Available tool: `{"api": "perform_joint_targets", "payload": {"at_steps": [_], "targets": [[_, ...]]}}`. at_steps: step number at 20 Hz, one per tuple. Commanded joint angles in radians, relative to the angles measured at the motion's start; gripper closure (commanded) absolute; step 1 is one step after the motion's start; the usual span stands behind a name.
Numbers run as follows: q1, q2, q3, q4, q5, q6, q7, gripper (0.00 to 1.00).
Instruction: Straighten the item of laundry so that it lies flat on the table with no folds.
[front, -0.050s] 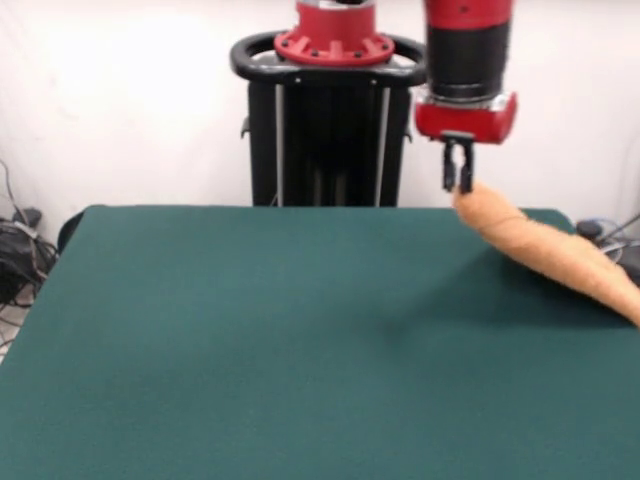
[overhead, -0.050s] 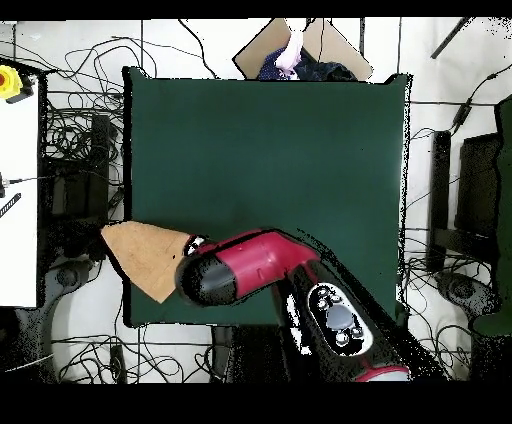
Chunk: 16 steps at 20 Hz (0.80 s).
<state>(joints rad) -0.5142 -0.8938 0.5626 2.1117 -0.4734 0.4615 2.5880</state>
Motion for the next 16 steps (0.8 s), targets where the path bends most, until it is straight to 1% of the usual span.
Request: {"api": "perform_joint_targets", "payload": {"at_steps": [1,8,12,16], "targets": [[-0.094,0.086,0.093,-0.089,-0.088,0.120,-0.320,1.00],[-0.222,0.185,0.087,-0.187,-0.140,0.160,-0.482,1.00],[-0.261,0.241,0.074,-0.254,-0.162,0.177,-0.552,1.00],[-0.311,0.274,0.068,-0.291,-0.170,0.206,-0.625,1.00]]}}
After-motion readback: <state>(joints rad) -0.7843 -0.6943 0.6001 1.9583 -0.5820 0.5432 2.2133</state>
